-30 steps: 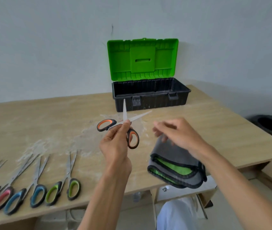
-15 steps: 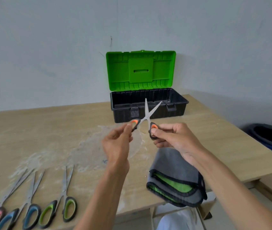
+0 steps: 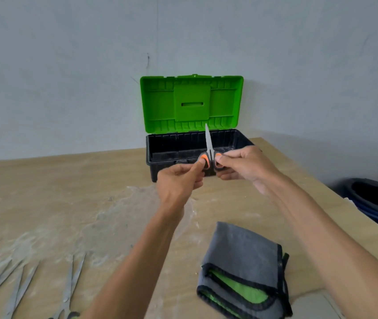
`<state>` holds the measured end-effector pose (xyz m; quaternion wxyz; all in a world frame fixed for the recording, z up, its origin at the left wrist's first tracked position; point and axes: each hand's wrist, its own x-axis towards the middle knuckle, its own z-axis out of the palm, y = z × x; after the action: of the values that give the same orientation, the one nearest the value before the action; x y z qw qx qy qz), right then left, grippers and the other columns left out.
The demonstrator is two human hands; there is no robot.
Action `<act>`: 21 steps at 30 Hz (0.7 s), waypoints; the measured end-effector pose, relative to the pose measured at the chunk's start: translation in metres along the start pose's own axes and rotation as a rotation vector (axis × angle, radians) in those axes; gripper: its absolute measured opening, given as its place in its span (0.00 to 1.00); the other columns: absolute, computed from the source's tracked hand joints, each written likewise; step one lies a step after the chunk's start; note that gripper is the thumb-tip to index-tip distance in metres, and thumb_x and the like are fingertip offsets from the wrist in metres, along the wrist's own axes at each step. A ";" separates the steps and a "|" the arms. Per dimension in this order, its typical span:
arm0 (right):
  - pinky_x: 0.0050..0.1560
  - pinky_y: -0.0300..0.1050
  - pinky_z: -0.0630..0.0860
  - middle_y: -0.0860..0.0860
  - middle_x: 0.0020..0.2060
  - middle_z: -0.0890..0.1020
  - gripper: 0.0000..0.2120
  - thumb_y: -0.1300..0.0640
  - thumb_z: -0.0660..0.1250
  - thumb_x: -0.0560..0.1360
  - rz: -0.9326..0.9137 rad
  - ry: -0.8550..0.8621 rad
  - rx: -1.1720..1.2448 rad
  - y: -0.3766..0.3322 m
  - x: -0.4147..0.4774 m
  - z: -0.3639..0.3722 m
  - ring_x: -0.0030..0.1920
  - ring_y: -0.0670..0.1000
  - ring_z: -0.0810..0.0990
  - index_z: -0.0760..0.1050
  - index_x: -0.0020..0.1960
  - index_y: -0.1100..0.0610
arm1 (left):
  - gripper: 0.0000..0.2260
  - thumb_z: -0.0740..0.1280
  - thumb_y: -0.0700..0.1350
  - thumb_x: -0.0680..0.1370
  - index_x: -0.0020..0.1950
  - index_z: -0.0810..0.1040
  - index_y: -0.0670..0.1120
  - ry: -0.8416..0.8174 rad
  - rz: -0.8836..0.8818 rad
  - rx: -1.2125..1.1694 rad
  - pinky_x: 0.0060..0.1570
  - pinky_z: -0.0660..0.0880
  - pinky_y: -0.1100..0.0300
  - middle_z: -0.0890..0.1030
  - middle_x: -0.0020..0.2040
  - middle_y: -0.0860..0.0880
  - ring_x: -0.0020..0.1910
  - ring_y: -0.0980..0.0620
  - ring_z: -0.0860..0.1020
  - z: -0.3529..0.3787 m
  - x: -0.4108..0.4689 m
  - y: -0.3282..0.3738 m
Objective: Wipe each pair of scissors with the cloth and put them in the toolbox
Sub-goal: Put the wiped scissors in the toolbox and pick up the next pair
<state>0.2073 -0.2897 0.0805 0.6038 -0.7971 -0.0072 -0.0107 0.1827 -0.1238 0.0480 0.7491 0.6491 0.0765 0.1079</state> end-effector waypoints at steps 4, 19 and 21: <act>0.37 0.38 0.84 0.54 0.38 0.87 0.06 0.57 0.73 0.81 0.031 0.086 -0.118 -0.006 0.058 -0.014 0.34 0.47 0.87 0.82 0.47 0.59 | 0.20 0.68 0.63 0.74 0.50 0.86 0.48 0.108 0.362 0.695 0.51 0.80 0.53 0.87 0.43 0.50 0.50 0.51 0.83 0.001 0.058 -0.008; 0.52 0.47 0.82 0.56 0.41 0.85 0.14 0.60 0.74 0.79 0.316 0.013 -0.773 0.022 0.205 -0.006 0.44 0.54 0.85 0.75 0.38 0.60 | 0.37 0.39 0.67 0.78 0.64 0.79 0.50 -0.024 0.588 1.474 0.74 0.59 0.45 0.82 0.61 0.50 0.67 0.48 0.74 -0.032 0.155 -0.063; 0.50 0.47 0.76 0.53 0.39 0.83 0.15 0.58 0.72 0.81 0.374 -0.044 -0.828 0.027 0.212 -0.003 0.43 0.53 0.80 0.76 0.37 0.60 | 0.36 0.39 0.67 0.78 0.65 0.79 0.50 -0.030 0.553 1.480 0.75 0.57 0.45 0.81 0.61 0.50 0.67 0.48 0.74 -0.031 0.153 -0.060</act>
<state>0.4196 -0.2999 0.0603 0.2253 -0.9590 0.1290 0.1134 0.3259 -0.0624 -0.0124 0.0696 0.9757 -0.0460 0.2025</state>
